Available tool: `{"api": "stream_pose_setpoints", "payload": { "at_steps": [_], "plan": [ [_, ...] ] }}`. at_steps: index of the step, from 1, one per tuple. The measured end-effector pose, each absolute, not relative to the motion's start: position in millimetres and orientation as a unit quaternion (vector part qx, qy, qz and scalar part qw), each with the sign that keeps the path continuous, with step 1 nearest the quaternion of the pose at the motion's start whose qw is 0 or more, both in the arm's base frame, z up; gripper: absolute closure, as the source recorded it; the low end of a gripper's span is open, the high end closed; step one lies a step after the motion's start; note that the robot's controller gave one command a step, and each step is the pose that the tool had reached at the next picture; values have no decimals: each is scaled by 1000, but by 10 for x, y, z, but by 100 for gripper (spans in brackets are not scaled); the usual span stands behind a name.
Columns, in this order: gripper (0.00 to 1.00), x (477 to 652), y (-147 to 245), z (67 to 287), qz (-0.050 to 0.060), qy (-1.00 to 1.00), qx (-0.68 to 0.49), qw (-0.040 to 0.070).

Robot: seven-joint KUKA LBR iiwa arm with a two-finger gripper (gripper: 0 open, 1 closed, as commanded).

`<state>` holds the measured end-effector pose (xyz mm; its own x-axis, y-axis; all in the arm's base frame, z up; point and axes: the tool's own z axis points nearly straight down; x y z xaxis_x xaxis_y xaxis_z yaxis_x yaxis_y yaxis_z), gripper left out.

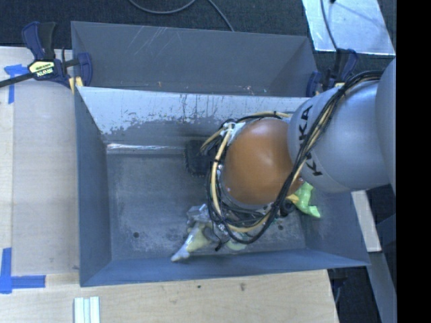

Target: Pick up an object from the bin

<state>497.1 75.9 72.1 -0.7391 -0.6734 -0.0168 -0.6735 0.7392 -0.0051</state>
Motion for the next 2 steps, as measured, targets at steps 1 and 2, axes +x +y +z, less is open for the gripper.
{"api": "stream_pose_setpoints", "payload": {
  "at_steps": [1, 2],
  "plan": [
    [100, 4971, 759, 721, 1, 933, -361, 9],
    [100, 4959, 759, 759, 1, 932, -361, 7]
  ]
}}
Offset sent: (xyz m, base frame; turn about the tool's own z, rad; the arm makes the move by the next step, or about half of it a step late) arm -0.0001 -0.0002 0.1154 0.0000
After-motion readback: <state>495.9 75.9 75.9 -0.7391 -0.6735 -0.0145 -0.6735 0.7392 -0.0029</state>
